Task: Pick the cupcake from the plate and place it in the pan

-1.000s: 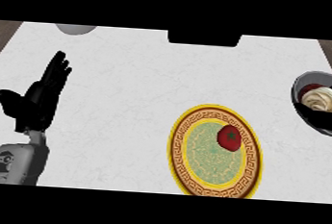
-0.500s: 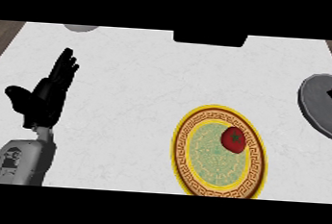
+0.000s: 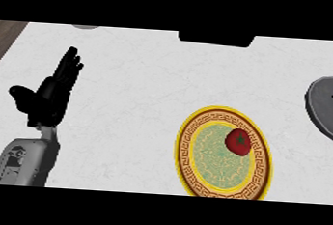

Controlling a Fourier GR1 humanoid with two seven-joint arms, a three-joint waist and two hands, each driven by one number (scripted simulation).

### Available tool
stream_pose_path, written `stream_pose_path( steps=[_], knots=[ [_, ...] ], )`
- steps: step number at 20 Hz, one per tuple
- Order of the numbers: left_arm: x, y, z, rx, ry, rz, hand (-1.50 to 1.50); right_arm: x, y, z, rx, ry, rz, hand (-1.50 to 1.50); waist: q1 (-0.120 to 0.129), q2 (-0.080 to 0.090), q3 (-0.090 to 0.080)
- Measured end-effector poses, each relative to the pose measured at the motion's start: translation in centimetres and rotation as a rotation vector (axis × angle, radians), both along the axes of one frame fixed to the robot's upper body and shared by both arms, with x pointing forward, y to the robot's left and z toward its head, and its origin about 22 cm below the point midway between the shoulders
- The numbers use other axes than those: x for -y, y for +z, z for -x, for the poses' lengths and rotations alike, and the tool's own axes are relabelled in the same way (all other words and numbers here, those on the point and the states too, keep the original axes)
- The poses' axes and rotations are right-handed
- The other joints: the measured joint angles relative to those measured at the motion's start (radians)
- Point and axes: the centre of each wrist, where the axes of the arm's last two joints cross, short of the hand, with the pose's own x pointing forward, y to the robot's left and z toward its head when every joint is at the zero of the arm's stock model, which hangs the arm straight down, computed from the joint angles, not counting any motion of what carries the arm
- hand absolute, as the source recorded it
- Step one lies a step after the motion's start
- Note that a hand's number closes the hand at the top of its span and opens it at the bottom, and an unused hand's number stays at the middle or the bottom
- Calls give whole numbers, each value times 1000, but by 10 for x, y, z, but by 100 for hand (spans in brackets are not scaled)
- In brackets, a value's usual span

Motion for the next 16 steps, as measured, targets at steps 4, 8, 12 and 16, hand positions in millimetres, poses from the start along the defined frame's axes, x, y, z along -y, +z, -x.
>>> stream_pose_path(
  steps=[4, 8, 12, 16],
  knots=[
    [1, 5, -4, 6, -7, 2, 0, 3, -12, 2, -119, 61, -165, -150, 6, 3, 1],
    [0, 4, -4, 3, -8, -1, 0, 7, -24, 8, -149, 119, -255, -150, 7, 4, 2],
    [-1, 3, -1, 2, -6, -6, 0, 8, -31, 12, -77, 147, -296, -150, 1, 1, 2],
    [-6, -1, 4, -7, 11, -5, 0, 19, -30, 21, 68, 154, -363, -150, -10, -4, 2]
  ],
)
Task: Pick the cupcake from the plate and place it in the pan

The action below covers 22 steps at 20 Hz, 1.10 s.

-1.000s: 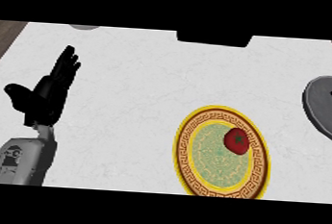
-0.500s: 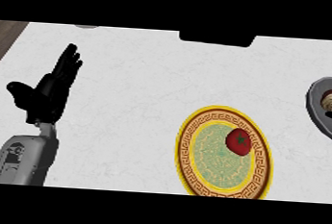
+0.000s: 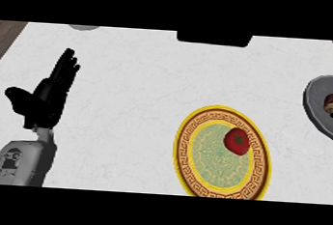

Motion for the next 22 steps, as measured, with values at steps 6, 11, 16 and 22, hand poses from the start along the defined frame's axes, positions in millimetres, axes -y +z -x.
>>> stream_pose_path(
  steps=[6, 11, 16, 22],
  knots=[
    [-10, -4, 4, -16, 25, 4, 0, 26, -6, 30, 121, 25, -182, -150, -26, -10, -3],
    [-16, -2, 6, -22, 46, -1, 0, 60, -9, 79, 155, 112, -286, -150, -48, -19, -6],
    [-20, -6, 6, -23, 56, -3, 0, 87, 2, 115, 144, 103, -283, -150, -61, -25, -8],
    [-25, -9, 12, -24, 68, -10, 0, 104, 4, 158, 109, 74, -267, -150, -71, -29, -10]
  ],
)
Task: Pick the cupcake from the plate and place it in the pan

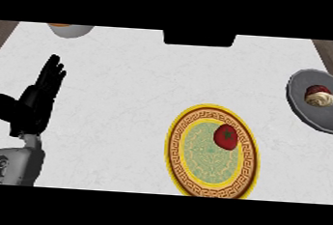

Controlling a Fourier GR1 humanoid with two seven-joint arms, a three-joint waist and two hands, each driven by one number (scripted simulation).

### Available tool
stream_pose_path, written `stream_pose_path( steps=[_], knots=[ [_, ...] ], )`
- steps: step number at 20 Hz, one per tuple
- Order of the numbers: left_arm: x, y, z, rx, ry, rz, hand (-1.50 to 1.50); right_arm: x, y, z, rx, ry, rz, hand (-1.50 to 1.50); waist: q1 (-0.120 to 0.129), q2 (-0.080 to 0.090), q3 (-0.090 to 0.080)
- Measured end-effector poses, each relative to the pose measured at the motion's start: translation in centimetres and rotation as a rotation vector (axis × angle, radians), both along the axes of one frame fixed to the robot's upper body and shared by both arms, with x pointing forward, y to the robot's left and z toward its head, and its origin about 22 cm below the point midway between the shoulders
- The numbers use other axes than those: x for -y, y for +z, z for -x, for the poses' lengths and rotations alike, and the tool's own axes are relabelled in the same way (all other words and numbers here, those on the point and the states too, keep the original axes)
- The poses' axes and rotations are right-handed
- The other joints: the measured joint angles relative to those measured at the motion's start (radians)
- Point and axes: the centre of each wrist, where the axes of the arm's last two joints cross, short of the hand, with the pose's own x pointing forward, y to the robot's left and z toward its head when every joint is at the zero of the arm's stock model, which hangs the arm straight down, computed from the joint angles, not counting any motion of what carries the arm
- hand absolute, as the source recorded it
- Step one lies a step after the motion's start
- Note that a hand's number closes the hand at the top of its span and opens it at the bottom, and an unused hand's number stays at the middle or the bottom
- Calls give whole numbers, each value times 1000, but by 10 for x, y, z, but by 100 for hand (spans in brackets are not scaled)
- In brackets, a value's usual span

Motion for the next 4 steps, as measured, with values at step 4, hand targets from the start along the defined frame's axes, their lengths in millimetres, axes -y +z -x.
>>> stream_pose_path(
  steps=[4],
  knots=[
    [3, 0, 0, -3, 3, 4, 0, 1, -4, 17, -21, -2, 22, -150, -3, -1, -1]
  ],
)
